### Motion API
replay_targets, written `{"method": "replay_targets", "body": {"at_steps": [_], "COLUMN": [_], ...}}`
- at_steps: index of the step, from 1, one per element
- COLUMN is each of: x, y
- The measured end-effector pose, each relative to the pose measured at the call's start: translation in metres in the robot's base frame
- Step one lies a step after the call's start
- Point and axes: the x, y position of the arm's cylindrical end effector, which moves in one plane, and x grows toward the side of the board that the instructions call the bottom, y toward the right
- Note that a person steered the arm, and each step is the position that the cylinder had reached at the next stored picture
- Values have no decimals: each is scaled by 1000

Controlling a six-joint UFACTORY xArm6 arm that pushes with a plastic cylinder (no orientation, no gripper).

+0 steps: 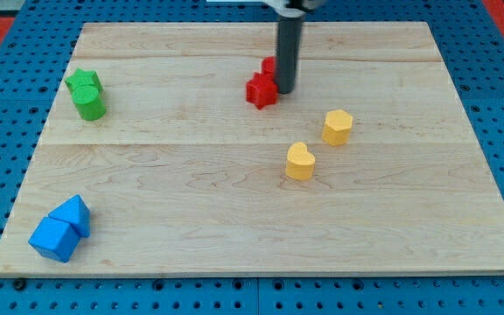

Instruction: Move red star parallel right to green star

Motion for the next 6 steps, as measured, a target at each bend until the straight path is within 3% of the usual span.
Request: {"method": "replay_targets", "body": {"at_steps": [1,2,3,4,5,6], "x": [0,9,48,45,12,22], "y": [-64,-83,-50,-97,-117,-119]}}
